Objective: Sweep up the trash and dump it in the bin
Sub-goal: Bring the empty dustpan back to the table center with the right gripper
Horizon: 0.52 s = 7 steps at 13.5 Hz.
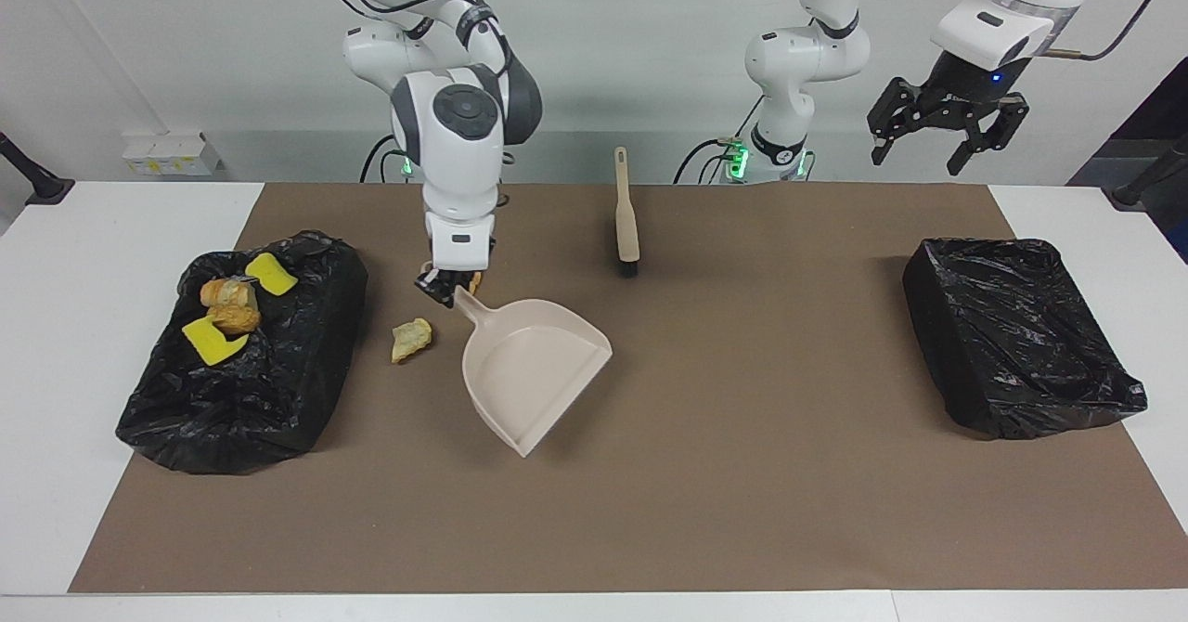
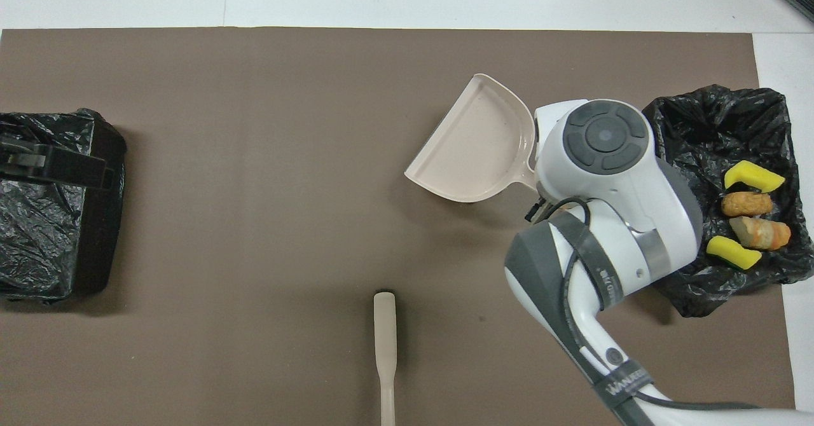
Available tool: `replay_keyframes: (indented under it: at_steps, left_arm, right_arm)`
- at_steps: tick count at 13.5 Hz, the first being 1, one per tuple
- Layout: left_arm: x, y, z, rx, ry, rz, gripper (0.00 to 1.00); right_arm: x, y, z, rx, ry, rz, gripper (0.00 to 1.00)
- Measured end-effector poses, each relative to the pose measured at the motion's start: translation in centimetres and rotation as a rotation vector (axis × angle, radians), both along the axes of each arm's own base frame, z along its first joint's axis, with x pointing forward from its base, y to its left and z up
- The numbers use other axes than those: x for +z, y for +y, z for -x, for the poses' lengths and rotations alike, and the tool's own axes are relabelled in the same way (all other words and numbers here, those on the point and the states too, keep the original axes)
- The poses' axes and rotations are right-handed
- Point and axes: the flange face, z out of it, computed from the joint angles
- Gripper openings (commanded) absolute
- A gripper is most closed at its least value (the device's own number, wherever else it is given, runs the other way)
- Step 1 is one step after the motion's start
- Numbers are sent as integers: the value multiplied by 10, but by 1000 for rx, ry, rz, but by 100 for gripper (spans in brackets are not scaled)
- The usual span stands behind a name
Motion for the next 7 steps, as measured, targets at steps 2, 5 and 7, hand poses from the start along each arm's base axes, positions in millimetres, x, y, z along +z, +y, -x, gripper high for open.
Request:
replay_keyframes:
  at_steps: [2, 5, 7]
  left_arm:
    - [0, 0, 0, 0, -1, 0, 100]
    - [1, 0, 0, 1, -1, 0, 100]
    - [0, 0, 1, 2, 0, 0, 100]
  right_arm:
    - [-11, 19, 1, -168, -11, -74, 0]
    - [-8, 41, 3, -394, -28, -136, 0]
    - [-12, 76, 8, -536, -42, -144, 0]
